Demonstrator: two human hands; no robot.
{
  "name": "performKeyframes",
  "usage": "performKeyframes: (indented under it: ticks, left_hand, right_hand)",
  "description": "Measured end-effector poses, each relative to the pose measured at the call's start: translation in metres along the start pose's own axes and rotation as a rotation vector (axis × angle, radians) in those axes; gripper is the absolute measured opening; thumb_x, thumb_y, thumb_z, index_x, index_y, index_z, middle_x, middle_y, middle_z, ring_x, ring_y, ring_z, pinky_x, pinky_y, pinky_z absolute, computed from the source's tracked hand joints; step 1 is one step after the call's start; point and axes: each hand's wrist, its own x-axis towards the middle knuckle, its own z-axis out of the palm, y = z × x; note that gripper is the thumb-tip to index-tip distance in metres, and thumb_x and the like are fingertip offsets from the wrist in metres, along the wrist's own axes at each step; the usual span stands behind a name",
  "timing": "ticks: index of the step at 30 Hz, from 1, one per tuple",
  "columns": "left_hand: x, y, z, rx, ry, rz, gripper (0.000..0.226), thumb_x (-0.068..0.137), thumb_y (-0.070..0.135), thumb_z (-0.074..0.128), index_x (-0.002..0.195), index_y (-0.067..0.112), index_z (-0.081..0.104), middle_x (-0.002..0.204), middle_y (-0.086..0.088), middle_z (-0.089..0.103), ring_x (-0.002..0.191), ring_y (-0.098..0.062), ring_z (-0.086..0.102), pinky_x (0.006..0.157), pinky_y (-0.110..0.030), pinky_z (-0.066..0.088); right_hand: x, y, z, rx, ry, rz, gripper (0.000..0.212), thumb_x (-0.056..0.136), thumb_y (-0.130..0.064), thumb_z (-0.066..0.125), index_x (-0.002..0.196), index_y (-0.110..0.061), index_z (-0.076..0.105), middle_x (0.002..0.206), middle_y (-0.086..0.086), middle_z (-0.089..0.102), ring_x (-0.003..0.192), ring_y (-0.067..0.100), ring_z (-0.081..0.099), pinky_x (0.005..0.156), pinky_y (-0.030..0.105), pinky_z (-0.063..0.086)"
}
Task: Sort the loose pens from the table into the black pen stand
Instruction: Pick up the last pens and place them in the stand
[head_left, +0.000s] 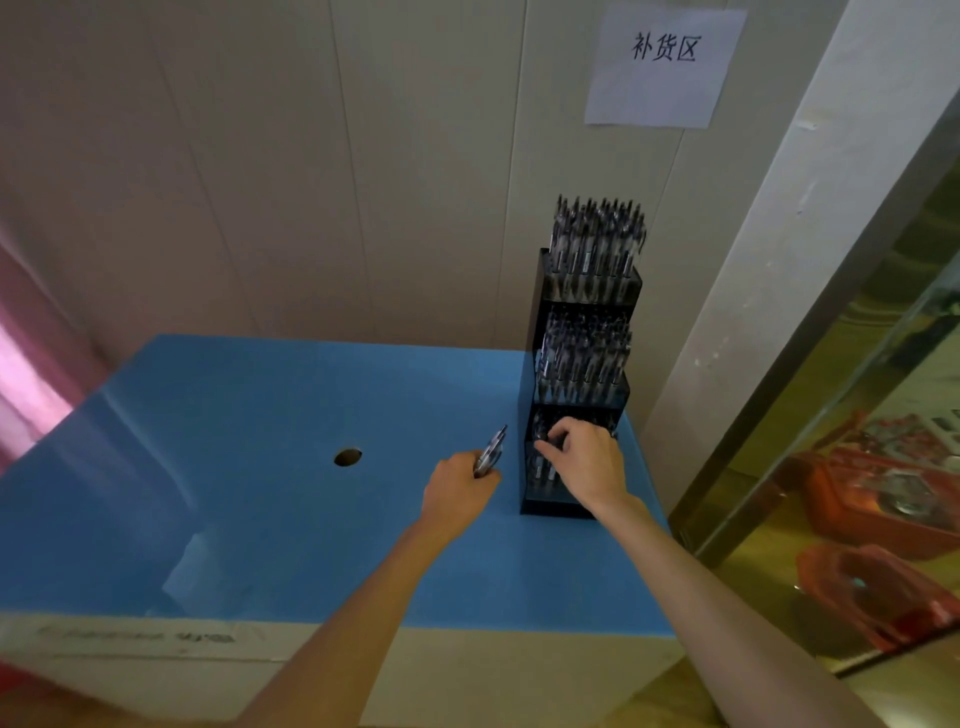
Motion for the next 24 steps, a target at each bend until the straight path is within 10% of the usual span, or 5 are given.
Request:
performKeyframes:
  ticks: [9,19,24]
  left_hand:
    - [0.004,0.018,0.015,0.128,-0.032,0.066,0.017,0.089,0.026,0.057,0.072,0.028,0.052,0.064,0.001,0.057,0.061,-0.023,0.055,0.051,-0.029,0.035]
    - [0.009,0.015,0.012,0.346,-0.097,0.040,0.032,0.090,0.032,0.059,0.070,0.024,0.036,0.073,-0.005,0.055,0.074,-0.032,0.060,0.057,-0.032,0.039]
    - [0.012,0.009,0.002,0.311,-0.035,0.012,0.033,0.089,0.026,0.060,0.067,0.022,0.036,0.064,0.002,0.047,0.062,-0.023,0.050,0.053,-0.028,0.033]
  right_hand:
    - [-0.025,-0.024,-0.015,0.704,-0.344,0.166,0.016,0.089,-0.029,0.075,0.093,-0.014,0.077,0.083,0.006,0.076,0.064,0.029,0.071,0.058,0.030,0.057]
    - [-0.017,-0.002,-0.021,1.009,-0.035,0.363,0.016,0.098,-0.015,0.063,0.102,0.000,0.068,0.091,0.013,0.076,0.081,0.028,0.075,0.077,0.040,0.062]
    - [-0.006,0.024,-0.026,0.630,0.183,0.224,0.014,0.097,-0.018,0.065,0.095,-0.004,0.067,0.078,0.006,0.074,0.067,0.015,0.074,0.068,0.036,0.063]
